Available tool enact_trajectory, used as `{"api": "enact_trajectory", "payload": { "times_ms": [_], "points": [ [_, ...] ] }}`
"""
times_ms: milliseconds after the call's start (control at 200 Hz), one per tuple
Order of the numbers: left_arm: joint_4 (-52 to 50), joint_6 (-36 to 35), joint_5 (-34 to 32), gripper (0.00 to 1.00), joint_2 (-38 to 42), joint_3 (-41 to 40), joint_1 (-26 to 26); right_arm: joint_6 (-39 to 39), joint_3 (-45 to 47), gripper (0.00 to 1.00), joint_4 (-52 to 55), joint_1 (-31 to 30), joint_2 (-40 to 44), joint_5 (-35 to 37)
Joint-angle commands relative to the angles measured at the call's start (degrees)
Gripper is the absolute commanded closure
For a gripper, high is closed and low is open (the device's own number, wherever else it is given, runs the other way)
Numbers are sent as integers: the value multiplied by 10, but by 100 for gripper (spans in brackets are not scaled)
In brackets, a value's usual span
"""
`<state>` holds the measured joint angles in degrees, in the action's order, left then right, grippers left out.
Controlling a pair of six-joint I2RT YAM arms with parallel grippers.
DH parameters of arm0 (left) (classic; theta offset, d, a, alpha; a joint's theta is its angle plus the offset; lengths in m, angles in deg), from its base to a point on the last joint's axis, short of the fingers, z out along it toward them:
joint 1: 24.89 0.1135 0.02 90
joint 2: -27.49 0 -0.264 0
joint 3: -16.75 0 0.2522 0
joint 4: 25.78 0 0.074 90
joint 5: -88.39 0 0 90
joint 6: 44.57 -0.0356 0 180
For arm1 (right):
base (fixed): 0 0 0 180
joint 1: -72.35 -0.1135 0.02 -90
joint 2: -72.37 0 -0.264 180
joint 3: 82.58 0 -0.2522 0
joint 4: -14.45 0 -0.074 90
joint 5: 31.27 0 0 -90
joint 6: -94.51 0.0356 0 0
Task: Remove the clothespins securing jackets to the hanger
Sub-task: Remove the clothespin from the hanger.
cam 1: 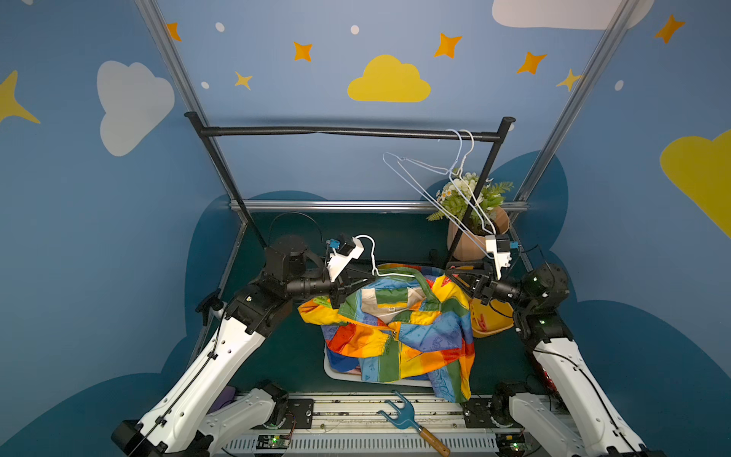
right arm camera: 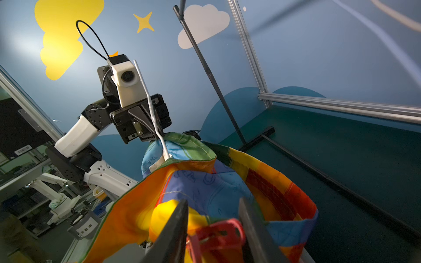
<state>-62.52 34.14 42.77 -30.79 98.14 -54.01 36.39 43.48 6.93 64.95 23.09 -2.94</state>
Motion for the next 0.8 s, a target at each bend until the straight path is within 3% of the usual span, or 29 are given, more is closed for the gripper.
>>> {"api": "enact_trajectory", "payload": {
  "times_ms": [0,250,656,791],
  "points": [
    [21,7,6,96,6,0,2,4,-20,69,15,-4,1,8],
    [20,7,-1,96,1,-1,2,-14,-35,90,71,-15,1,27],
    [6,-1,-30,96,-10,-3,2,-163,-96,100,288,-14,35,98],
    [11,2,-26,96,-7,-7,2,-167,-119,100,311,-3,26,123]
  ]
}}
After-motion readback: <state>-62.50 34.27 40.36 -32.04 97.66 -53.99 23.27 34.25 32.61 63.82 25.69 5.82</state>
